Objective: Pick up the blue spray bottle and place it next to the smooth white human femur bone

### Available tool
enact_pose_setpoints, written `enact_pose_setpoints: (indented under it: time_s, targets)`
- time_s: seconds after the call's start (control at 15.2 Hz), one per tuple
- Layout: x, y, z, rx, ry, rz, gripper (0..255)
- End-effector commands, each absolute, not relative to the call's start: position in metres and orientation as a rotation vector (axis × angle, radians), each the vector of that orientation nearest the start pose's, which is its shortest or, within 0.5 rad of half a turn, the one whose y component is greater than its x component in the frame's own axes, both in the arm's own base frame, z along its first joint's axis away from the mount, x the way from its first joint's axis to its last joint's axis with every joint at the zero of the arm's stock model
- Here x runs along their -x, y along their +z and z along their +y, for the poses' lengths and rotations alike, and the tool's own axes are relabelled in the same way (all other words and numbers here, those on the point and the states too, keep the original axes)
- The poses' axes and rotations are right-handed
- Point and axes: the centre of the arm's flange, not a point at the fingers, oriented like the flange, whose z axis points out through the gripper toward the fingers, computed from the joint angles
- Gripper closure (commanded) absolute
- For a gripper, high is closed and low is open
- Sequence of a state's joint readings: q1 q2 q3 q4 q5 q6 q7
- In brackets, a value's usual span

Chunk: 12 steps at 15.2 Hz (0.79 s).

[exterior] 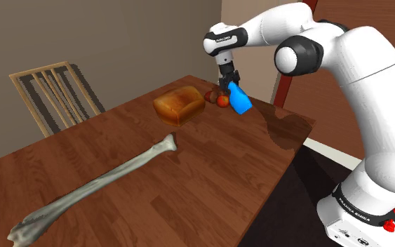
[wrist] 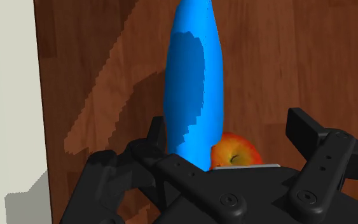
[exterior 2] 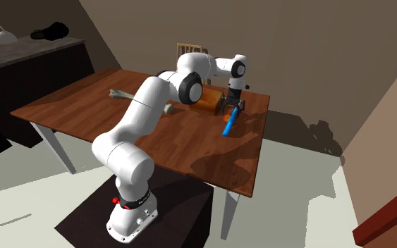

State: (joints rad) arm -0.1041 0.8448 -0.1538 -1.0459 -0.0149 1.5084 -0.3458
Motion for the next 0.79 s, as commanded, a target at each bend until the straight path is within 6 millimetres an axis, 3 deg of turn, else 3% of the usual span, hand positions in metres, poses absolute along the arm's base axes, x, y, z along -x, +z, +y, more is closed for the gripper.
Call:
enact_pose_setpoints:
  time_s: [0.0, 0.2, 0.66, 0.73]
  targets:
    - [-0.704, 0.302, -0.153, 3.095, 0.623, -0.185, 0]
    - [-0.698, 0.289, -0.154, 3.095, 0.623, -0.185, 0]
    - [-0.699, 0.289, -0.154, 3.095, 0.623, -0.185, 0]
    - [-0.699, 0.289, -0.154, 3.095, 0.623, -0.185, 255]
